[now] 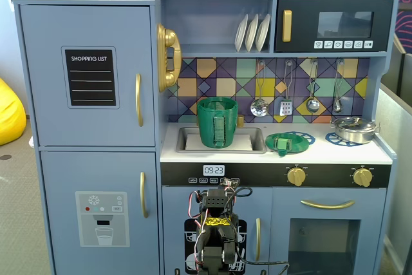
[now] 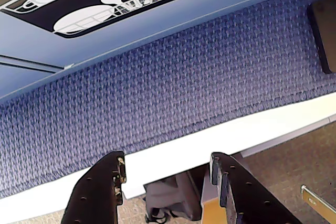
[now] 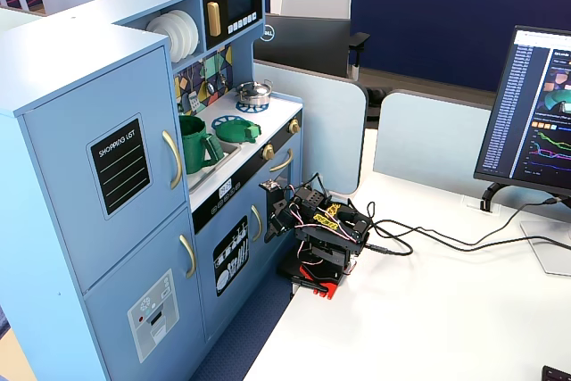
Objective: Pick up the lid from the counter and put it on the green recipient
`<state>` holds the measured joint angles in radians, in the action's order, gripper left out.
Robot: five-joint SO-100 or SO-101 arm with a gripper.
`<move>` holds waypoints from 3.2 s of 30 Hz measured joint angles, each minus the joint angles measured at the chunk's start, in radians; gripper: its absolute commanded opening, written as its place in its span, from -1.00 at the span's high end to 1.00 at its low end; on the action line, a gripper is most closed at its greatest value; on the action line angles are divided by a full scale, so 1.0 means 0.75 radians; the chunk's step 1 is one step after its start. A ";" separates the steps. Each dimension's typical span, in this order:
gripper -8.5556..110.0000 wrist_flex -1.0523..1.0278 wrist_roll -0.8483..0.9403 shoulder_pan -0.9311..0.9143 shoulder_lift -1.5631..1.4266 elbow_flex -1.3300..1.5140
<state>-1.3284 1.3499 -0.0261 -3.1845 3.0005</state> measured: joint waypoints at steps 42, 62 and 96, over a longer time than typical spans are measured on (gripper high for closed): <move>0.21 1.561 0.417 -0.804 0.767 -0.706; 0.26 1.779 0.389 -0.834 1.440 -1.102; 0.86 1.250 0.342 -0.497 1.458 -1.853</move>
<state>-0.3912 1.6061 -0.3988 -2.0908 1.6107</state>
